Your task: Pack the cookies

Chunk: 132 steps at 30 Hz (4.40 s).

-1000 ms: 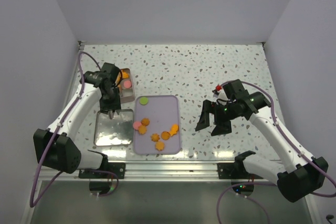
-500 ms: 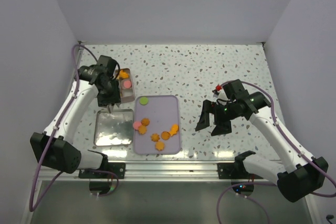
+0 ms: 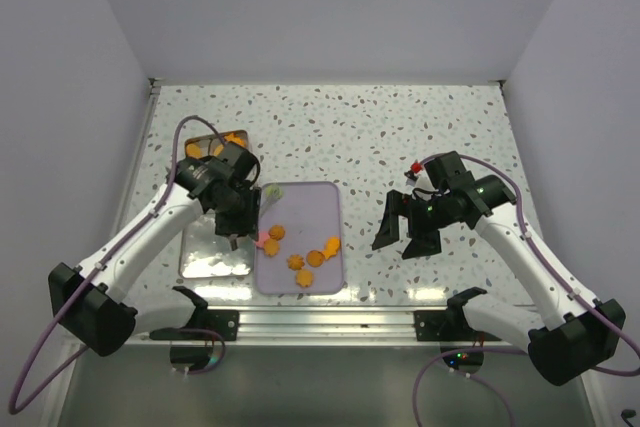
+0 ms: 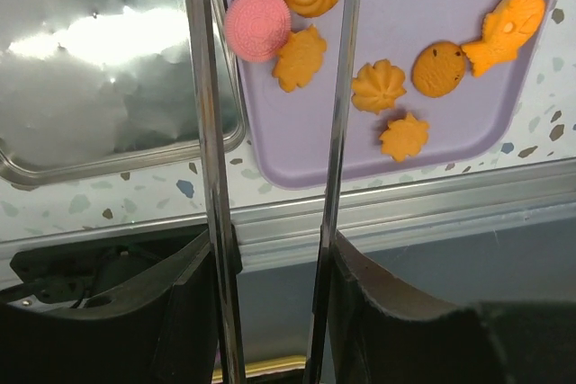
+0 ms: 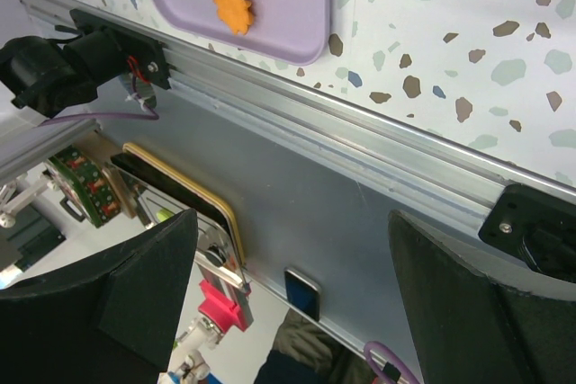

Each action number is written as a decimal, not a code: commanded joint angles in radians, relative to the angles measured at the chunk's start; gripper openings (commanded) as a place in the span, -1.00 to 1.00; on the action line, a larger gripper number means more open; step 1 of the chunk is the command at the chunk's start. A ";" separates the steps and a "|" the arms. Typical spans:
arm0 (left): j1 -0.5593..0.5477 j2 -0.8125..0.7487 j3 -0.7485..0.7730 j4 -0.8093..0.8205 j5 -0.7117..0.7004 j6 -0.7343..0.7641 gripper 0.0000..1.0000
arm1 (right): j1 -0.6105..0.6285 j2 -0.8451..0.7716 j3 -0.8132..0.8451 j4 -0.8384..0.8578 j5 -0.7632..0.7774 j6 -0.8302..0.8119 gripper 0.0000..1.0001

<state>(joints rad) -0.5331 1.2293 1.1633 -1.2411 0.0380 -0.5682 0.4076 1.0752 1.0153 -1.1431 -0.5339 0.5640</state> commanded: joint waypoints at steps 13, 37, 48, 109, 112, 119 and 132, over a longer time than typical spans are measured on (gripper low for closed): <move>-0.064 0.035 -0.085 0.149 0.011 -0.067 -0.03 | 0.004 -0.026 0.020 0.005 0.003 -0.003 0.80; -0.074 0.206 -0.011 0.157 -0.076 -0.041 -0.06 | 0.004 0.000 0.035 -0.001 0.014 -0.019 0.80; -0.110 0.289 0.045 0.089 -0.167 -0.047 -0.09 | 0.004 0.000 0.032 0.002 0.014 -0.021 0.80; 0.094 0.165 0.114 0.054 -0.257 0.022 0.03 | 0.005 -0.009 0.025 -0.012 -0.006 -0.033 0.80; 0.094 0.164 0.118 0.049 -0.262 0.024 0.17 | 0.002 -0.008 0.025 -0.010 -0.006 -0.033 0.80; 0.094 0.147 0.174 0.016 -0.279 0.016 0.22 | 0.002 0.003 0.022 -0.010 -0.008 -0.036 0.80; 0.082 -0.069 0.062 -0.032 -0.185 -0.019 0.11 | 0.004 0.002 0.022 0.005 -0.001 -0.026 0.80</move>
<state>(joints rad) -0.4450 1.2327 1.2686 -1.2648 -0.1902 -0.5652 0.4076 1.0752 1.0153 -1.1511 -0.5335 0.5484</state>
